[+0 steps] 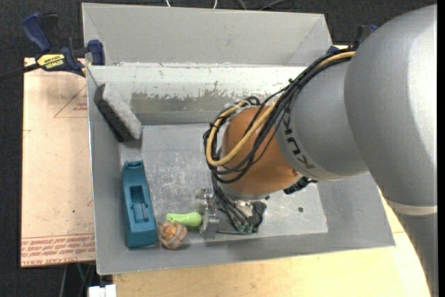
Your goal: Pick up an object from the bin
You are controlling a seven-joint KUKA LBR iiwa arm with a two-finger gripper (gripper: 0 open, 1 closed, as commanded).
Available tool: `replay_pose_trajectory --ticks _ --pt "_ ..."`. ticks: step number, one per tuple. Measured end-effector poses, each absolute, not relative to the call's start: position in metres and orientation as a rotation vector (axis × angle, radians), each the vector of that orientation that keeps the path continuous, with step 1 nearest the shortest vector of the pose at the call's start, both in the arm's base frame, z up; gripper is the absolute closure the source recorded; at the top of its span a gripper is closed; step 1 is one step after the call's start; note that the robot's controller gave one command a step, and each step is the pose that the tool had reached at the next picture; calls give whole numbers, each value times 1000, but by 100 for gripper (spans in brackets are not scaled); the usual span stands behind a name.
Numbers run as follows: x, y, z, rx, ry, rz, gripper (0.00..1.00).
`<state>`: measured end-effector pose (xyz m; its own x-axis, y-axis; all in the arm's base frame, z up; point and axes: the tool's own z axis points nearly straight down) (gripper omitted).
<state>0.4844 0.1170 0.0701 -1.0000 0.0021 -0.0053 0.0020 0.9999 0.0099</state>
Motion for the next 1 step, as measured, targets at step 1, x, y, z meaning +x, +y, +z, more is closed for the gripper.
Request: replay_pose_trajectory --ticks 1 --pt "491 115 105 27 3134 18 100"
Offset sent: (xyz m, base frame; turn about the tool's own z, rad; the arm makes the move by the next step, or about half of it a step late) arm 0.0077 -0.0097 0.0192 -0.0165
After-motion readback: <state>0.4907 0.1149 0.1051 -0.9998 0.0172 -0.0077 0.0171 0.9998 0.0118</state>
